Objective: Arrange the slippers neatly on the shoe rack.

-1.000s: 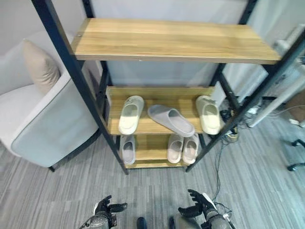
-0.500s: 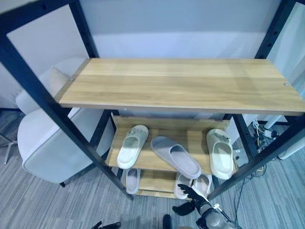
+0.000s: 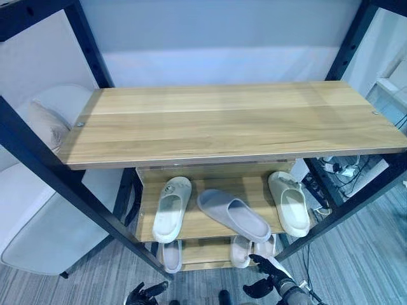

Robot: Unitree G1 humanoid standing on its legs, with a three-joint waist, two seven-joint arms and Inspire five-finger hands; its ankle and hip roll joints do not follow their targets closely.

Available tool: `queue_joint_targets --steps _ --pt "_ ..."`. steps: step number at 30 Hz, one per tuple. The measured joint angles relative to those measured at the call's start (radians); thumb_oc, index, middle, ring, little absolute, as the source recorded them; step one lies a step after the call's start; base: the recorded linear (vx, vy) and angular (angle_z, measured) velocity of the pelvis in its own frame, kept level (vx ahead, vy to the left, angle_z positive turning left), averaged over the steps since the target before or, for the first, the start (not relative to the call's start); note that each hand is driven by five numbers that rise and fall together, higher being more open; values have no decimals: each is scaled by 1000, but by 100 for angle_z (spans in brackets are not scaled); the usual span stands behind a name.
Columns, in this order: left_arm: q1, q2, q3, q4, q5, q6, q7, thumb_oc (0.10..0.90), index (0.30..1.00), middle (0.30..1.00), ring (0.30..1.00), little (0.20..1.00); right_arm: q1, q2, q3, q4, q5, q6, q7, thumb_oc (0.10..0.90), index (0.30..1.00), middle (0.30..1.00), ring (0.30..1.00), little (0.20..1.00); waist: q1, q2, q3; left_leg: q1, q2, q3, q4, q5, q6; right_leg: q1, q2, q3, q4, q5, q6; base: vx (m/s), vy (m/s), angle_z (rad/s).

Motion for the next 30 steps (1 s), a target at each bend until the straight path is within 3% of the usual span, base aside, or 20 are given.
queue_joint_targets --steps 2,11,16,21,26,30 --pt "22 1 0 2 5 3 0 800 900 900 900 900 -1 6 -7 -27 25 -1 6 800 900 900 900 900 -7 8 -3 8 -15 25 -9 1 13 -7 -16 18 12 -11 24 -33 149 -22" --pt "34 1 -55 -3 90 8 -2 800 900 900 900 900 13 24 -15 -125 115 -7 24 800 900 900 900 900 -13 20 -14 11 -46 63 -12 -6 34 -26 -42 57 13 -1 51 -35 140 -14" --pt "22 1 -73 -2 123 4 -1 800 900 900 900 900 7 14 -18 -262 129 -28 34 800 900 900 900 900 -36 23 -15 -24 -55 140 -14 -4 46 -97 -55 99 8 29 88 -113 43 -41" --pt "1 2 -75 -31 135 -5 -9 800 900 900 900 900 13 -13 10 -338 181 -30 64 800 900 900 900 900 -10 27 -10 -44 -27 190 -15 3 66 -132 -86 -65 29 13 115 -72 -4 -31" --pt "22 -8 -69 -40 135 -1 -21 800 900 900 900 900 35 -60 26 -408 225 -35 91 800 900 900 900 900 -3 32 -24 -20 1 195 -16 -2 21 -110 -53 -64 -4 57 79 20 -56 -15" --pt "23 -7 -66 -39 135 -1 -22 800 900 900 900 900 55 -86 34 -438 266 -31 115 800 900 900 900 900 -3 19 -43 -16 13 197 -16 4 5 -85 -40 -65 -56 86 49 15 -29 -3"
